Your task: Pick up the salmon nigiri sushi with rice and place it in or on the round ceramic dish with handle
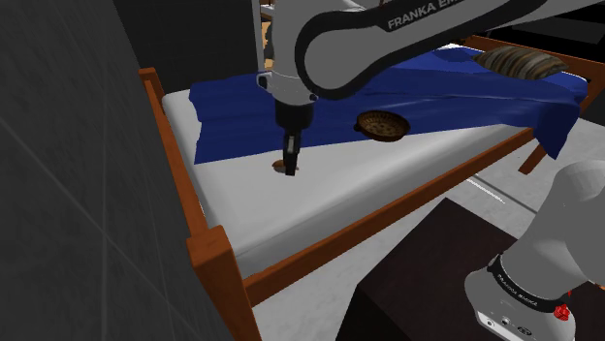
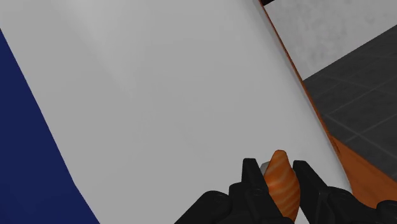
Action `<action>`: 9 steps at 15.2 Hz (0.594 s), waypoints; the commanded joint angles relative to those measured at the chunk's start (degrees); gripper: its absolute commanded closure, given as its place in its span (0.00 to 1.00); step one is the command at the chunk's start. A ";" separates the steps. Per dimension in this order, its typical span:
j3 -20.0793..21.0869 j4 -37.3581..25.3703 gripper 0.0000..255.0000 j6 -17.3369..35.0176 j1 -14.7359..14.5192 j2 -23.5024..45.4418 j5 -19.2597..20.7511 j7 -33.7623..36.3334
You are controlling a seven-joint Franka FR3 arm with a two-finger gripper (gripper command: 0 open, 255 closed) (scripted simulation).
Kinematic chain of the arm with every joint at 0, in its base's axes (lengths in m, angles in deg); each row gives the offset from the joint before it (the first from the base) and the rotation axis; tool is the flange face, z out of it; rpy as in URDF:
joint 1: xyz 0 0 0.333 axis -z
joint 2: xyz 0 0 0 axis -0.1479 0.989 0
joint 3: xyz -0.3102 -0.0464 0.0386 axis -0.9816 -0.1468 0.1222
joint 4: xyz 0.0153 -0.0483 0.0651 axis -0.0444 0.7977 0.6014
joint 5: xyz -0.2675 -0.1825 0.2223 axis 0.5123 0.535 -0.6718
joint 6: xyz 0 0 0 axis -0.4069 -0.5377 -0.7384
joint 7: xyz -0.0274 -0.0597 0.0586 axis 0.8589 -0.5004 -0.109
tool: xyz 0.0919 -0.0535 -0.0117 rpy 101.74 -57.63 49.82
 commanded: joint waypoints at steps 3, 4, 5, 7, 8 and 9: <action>-0.04 -2.24 1.00 -3.22 0.04 -0.97 -0.07 0.11; -0.05 -2.80 1.00 -3.97 0.05 -1.16 -0.08 0.14; -0.07 -3.38 1.00 -4.72 0.06 -1.33 -0.09 0.16; -0.09 -4.57 1.00 -6.22 0.08 -1.65 -0.10 0.22; -0.10 -5.19 1.00 -6.98 0.09 -1.79 -0.10 0.25; -0.11 -5.64 1.00 -7.53 0.10 -1.88 -0.11 0.27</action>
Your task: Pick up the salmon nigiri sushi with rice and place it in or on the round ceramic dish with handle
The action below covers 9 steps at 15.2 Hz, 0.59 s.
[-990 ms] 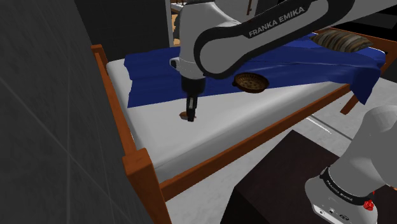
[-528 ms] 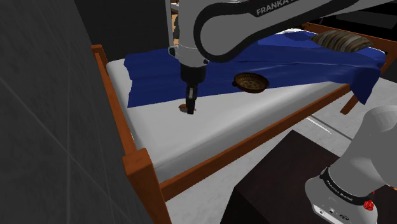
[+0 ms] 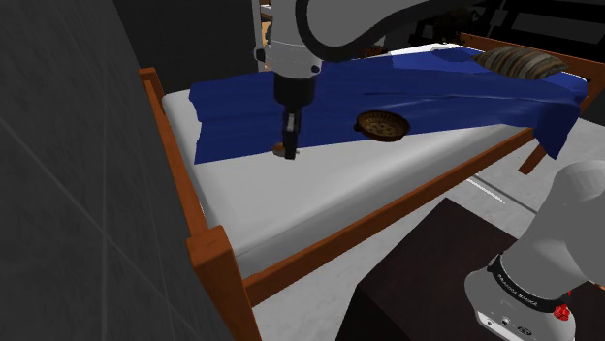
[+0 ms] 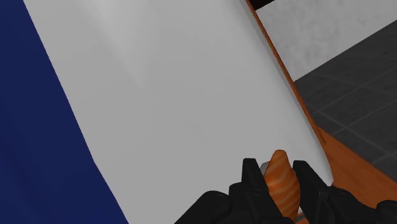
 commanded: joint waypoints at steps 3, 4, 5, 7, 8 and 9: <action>-2.08 2.71 1.00 -0.60 1.83 -3.03 -0.51 -4.07; -2.82 3.69 1.00 -0.62 2.42 -3.93 -0.61 -5.45; -3.57 4.61 1.00 -0.65 3.01 -4.78 -0.67 -6.82; -5.13 6.24 1.00 -0.76 4.18 -6.32 -0.70 -9.57; -5.93 6.96 1.00 -0.83 4.76 -7.00 -0.66 -10.93; -6.74 7.61 1.00 -0.92 5.35 -7.64 -0.60 -12.30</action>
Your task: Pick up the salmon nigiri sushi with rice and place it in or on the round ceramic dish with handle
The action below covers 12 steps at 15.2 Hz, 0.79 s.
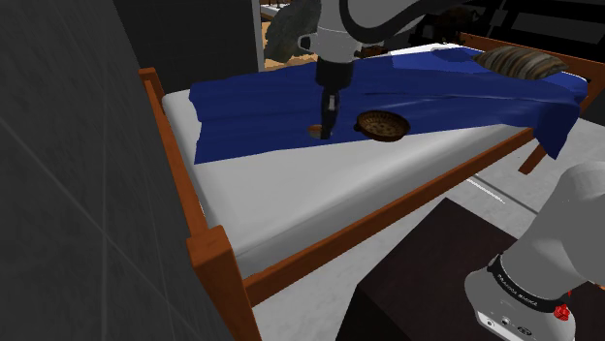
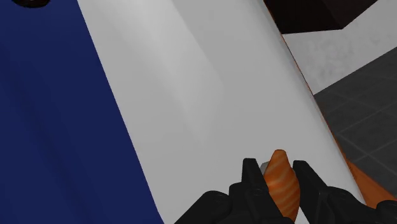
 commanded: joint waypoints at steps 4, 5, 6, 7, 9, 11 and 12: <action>-3.94 2.27 1.00 -0.66 2.82 -2.44 0.52 -6.59; -4.80 2.60 1.00 -0.79 3.41 -2.79 0.70 -7.95; -5.66 2.86 1.00 -0.92 4.01 -3.09 0.88 -9.32; -6.52 3.06 1.00 -1.06 4.61 -3.33 1.07 -10.69; -8.26 3.27 1.00 -1.34 5.82 -3.64 1.48 -13.43; -10.01 3.22 1.00 -1.64 7.03 -3.71 1.90 -16.19; -10.88 3.10 1.00 -1.79 7.63 -3.65 2.10 -17.58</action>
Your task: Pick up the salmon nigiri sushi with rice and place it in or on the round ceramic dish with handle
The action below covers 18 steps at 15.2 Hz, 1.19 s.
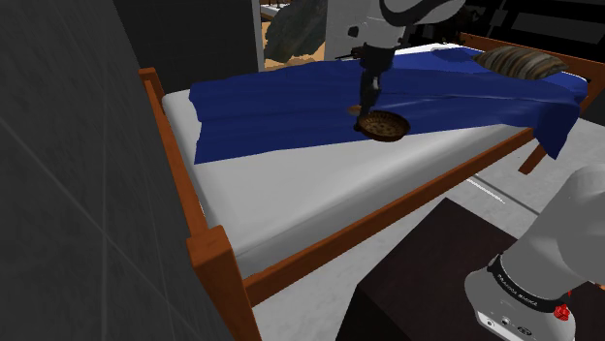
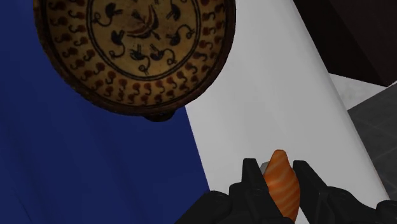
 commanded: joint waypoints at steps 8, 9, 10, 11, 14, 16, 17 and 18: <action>-7.85 -3.14 1.00 -1.74 5.31 2.13 1.34 -12.63; -8.72 -3.84 1.00 -1.93 5.88 2.73 1.36 -14.07; -9.58 -4.61 1.00 -2.13 6.45 3.39 1.36 -15.51; -10.30 -5.31 1.00 -2.31 6.94 4.00 1.32 -16.74; -10.37 -3.42 1.00 -0.02 6.96 4.41 1.18 -16.97; -10.42 -2.22 1.00 1.50 6.97 4.75 1.07 -17.14; -10.45 -1.63 1.00 2.26 6.97 4.94 1.00 -17.23; -10.47 -1.06 1.00 3.02 6.97 5.15 0.93 -17.32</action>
